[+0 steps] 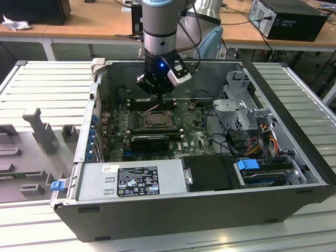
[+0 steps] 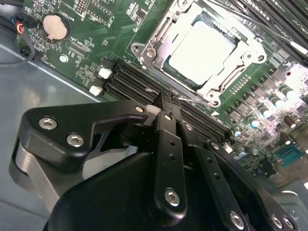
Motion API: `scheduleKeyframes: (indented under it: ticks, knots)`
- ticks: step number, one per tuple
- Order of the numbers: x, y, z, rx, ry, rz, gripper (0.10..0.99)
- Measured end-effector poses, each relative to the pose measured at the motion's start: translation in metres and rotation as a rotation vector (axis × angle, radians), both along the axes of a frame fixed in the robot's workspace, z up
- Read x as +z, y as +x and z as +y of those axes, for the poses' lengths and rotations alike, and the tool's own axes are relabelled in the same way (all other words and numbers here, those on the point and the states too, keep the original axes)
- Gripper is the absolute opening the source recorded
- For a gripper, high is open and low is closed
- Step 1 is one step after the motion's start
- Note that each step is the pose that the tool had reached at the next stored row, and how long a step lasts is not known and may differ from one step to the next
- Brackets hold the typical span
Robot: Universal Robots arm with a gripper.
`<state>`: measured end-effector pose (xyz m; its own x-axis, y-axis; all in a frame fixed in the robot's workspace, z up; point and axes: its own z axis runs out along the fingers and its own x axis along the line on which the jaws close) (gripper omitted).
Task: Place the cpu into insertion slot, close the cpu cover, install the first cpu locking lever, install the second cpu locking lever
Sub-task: 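Install the first cpu locking lever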
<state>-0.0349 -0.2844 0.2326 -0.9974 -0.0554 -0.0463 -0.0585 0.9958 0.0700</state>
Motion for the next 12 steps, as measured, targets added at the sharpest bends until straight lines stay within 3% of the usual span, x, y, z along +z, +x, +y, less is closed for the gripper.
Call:
scheduleKeyframes:
  ticks: [12]
  knots:
    - [-0.0117,0.0059,0.0,0.022,-0.001,-0.0016,0.106]
